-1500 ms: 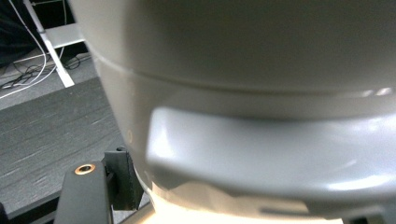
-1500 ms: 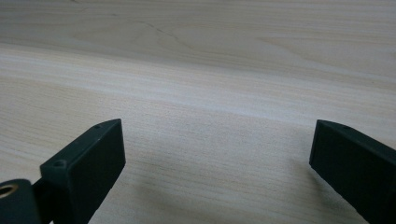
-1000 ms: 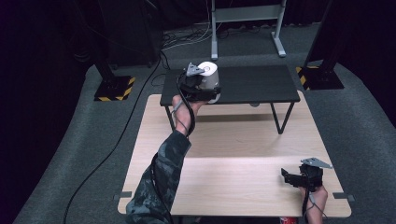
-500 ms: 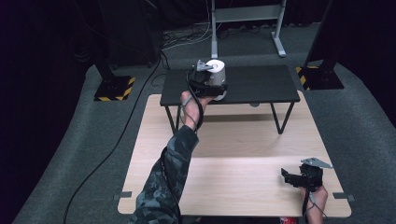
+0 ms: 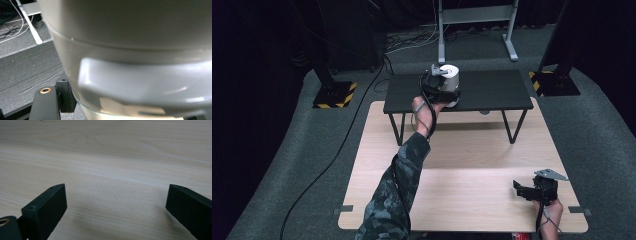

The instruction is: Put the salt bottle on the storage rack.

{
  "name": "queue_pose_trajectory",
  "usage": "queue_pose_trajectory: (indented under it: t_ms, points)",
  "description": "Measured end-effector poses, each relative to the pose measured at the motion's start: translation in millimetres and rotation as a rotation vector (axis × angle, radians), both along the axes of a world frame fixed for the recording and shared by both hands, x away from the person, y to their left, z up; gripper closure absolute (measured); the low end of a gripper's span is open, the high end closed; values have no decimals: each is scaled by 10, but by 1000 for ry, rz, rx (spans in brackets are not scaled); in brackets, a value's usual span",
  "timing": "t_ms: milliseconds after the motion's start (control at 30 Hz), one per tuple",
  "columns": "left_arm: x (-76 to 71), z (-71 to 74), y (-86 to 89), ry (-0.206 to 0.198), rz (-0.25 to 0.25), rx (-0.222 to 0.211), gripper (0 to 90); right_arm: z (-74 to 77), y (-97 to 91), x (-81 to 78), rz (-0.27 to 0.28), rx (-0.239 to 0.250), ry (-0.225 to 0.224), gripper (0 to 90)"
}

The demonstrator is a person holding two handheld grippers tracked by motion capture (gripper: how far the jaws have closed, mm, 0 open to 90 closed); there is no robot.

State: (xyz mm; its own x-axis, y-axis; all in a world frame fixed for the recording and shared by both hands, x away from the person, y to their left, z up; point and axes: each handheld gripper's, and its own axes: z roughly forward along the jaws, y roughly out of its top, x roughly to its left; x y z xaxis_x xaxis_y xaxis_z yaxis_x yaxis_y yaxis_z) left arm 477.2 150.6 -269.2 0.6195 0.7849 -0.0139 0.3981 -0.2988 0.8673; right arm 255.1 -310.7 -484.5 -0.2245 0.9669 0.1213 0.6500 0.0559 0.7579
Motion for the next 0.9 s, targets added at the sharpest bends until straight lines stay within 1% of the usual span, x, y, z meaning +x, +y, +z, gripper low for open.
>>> queue_pose_trajectory:
  t_ms: [100,133,433,767,867,900]
  points:
    - [22,-52,-17,-11,-3,10,299,-3,-1,-2,0,-1,-2,22]
    - [34,-64,-27,-4,0,11,299,-2,-1,0,1,-1,-1,22]
    - [24,-177,-21,-35,6,-17,299,-3,0,-4,-1,-1,-3,22]
    - [32,-168,-16,-32,2,-14,297,-4,0,-4,0,0,-3,22]
    - [45,-178,18,-32,-13,-19,294,-7,-14,-7,0,7,-5,22]
    - [45,-178,18,-32,-13,-19,264,-7,-14,-7,0,7,-5,22]
